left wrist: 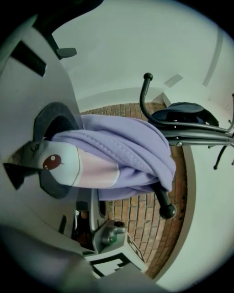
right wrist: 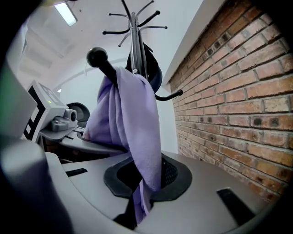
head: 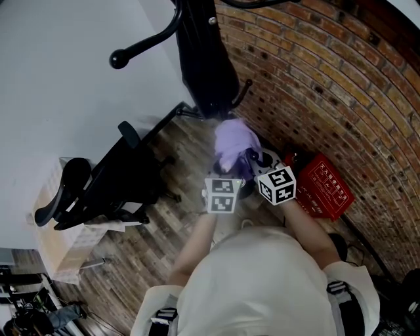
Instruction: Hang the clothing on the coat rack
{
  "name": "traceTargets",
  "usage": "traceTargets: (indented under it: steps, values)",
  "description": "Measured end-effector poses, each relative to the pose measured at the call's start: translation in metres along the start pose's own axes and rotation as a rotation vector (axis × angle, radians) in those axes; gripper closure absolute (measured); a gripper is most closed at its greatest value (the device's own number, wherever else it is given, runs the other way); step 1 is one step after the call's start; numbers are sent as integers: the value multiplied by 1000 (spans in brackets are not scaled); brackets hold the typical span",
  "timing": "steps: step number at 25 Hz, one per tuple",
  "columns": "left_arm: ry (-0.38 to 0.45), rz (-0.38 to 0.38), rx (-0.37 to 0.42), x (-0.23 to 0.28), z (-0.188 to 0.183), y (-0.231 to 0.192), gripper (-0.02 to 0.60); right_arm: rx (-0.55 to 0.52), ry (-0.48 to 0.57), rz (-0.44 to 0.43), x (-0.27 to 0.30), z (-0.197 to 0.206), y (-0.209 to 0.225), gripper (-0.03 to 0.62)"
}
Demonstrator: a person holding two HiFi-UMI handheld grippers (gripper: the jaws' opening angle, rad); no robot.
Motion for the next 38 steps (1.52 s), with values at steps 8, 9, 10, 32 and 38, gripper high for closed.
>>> traceTargets:
  steps: [8, 9, 10, 32, 38]
  values:
    - [0, 4, -9, -3, 1, 5, 495, 0, -11, -6, -3, 1, -7, 569]
    - [-3, 0, -5, -4, 1, 5, 494, -3, -13, -4, -3, 0, -8, 569]
    - [-7, -4, 0, -5, 1, 5, 492, -6, -16, -1, -4, 0, -8, 569]
    - [70, -21, -35, -73, 7, 1, 313, 36, 21, 149, -66, -9, -18, 428]
    - [108, 2, -76, -107, 15, 1, 313, 50, 50, 181, -94, -7, -42, 428]
Point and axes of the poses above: the fingertips, and each gripper's own axes: x forward along the fingers, y to its right, z out of its underside, the point moved 7 cm from there along -x, backward along the fingers, and after that the axes turned 2 degrees about -y, right-handed, at the moved point
